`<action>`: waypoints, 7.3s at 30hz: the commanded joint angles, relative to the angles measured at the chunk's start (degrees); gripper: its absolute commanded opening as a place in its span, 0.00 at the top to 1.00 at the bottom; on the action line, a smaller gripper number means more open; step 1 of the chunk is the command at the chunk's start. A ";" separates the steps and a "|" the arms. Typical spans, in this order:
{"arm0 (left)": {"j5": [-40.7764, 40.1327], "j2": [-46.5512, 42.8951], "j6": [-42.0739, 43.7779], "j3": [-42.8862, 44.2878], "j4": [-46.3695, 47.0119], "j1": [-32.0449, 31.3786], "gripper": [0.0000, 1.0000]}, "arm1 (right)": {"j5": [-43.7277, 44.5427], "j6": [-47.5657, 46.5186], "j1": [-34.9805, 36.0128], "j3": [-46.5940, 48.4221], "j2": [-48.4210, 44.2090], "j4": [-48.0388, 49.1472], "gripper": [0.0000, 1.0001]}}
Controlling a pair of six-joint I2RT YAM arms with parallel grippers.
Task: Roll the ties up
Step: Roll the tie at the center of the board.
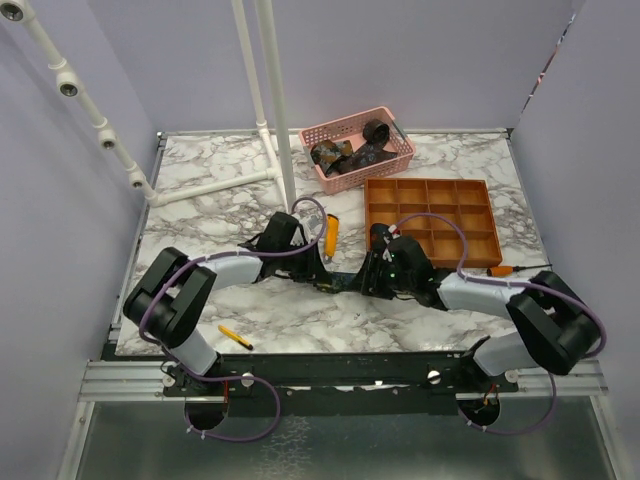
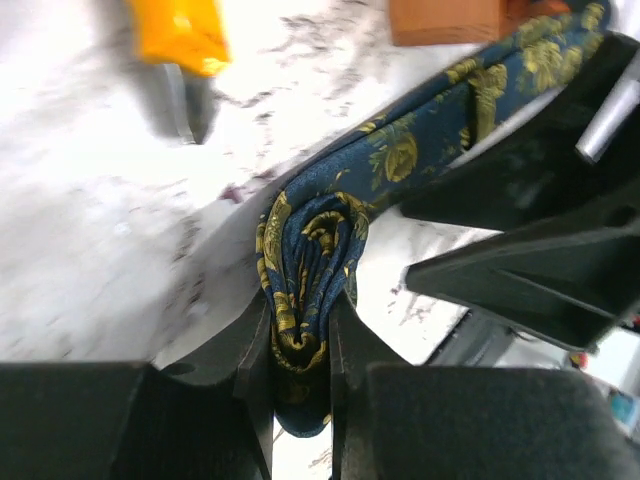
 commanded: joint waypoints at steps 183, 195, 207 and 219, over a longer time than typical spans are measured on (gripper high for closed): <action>-32.87 -21.32 -3.51 4.84 -42.12 -0.43 1.00 | 26.23 -3.10 5.82 5.09 -10.47 -17.87 0.45; -34.75 -22.75 -4.65 2.18 -39.97 -0.69 1.00 | 25.51 -4.38 5.82 7.48 3.51 -19.07 0.62; -43.87 -23.31 -8.23 5.10 -40.17 -0.62 1.00 | 20.74 0.35 5.82 -1.72 0.32 -26.31 0.71; -40.20 -24.09 -10.24 1.28 -38.97 -0.81 1.00 | 14.50 4.82 6.11 -7.35 -4.31 -27.34 0.71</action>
